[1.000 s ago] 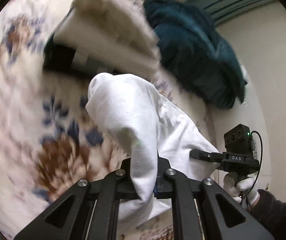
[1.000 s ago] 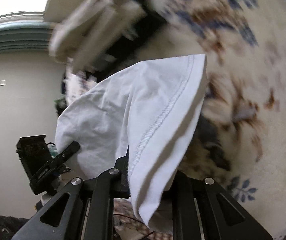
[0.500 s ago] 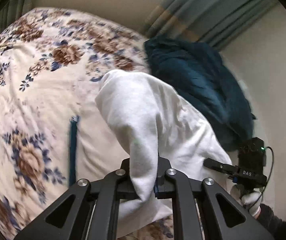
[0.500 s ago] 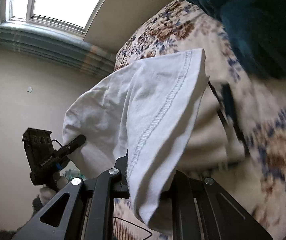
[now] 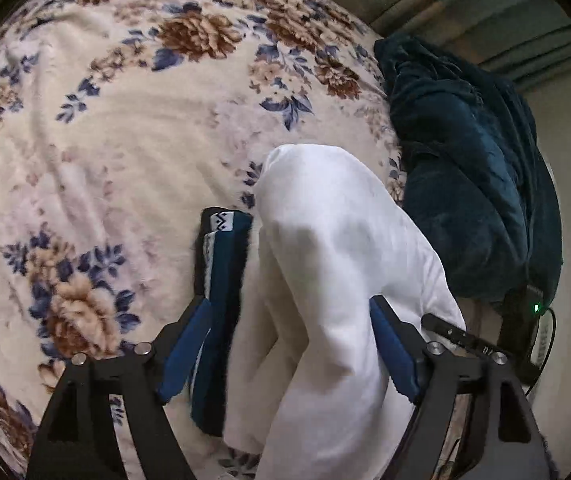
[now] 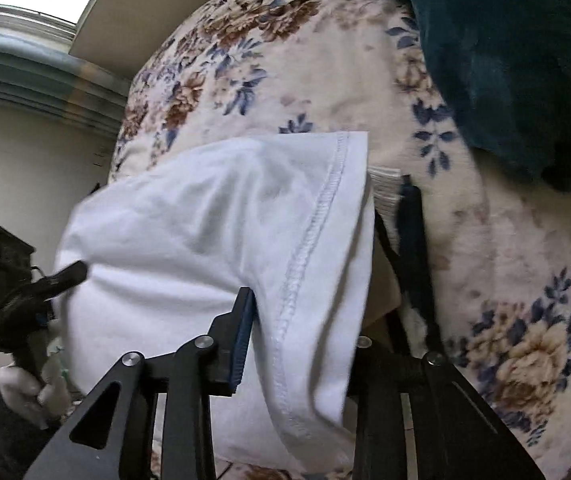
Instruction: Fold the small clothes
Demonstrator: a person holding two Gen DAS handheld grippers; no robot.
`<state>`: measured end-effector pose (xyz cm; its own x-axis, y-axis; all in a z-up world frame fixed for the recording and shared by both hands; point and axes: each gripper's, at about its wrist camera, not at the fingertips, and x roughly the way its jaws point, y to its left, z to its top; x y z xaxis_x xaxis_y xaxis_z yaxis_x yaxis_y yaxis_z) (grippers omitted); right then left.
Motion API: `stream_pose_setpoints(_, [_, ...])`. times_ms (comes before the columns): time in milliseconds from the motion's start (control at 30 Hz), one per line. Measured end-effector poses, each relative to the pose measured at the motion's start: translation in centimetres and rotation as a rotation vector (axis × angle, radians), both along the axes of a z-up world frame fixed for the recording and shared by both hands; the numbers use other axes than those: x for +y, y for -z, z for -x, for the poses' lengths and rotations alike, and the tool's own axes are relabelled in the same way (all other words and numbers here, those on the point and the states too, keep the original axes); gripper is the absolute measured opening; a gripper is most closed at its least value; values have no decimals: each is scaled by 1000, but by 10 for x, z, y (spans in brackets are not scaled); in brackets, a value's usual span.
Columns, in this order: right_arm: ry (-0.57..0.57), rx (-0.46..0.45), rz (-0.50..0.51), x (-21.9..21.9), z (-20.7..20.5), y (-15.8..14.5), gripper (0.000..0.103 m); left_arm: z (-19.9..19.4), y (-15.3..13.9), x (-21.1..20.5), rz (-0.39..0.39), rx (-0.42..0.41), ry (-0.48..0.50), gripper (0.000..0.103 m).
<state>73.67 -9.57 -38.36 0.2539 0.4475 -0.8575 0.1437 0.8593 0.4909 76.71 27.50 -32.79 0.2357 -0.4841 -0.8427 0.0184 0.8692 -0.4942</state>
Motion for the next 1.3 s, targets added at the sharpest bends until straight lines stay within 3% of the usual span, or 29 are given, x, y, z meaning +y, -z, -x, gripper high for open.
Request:
stream_pose_setpoints(33, [2,1,46,0,0,0,52,4,-1,-1,-17,-14,-2,79])
stream_pose_setpoints(100, [6,-16,125,-3,5,-6,55,15,-4,-3,-77,-50,-4,79])
stream_pose_setpoints(167, [29,-24,201,-7,10,-14,71,33,-15,-6,-181,-108,-23,79])
stream_pose_setpoints(233, [59,-45,275,-11,21,-29,96,55,-32,-10,-278,-173,-51,79])
stream_pose_setpoints(300, [79,-77,360,-10,38,-50,102,75,-44,-16,-342,-212,-72,79])
stream_pose_setpoints(333, [80,-90,407,-6,48,-60,102,89,-52,-21,-391,-228,-82,80])
stream_pose_setpoints(400, [78,-128,490,4,71,-84,102,106,-59,-28,-424,-234,-92,96])
stream_pose_setpoints(600, [110,-216,552,29,143,-155,102,166,-98,-50,-485,-269,-117,97])
stream_pose_setpoints(1067, [173,-382,578,62,360,-333,103,332,-242,-81,-487,-448,-55,97])
stream_pose_setpoints(1300, [179,-478,580,70,463,-414,103,407,-294,-82,-500,-516,-76,97])
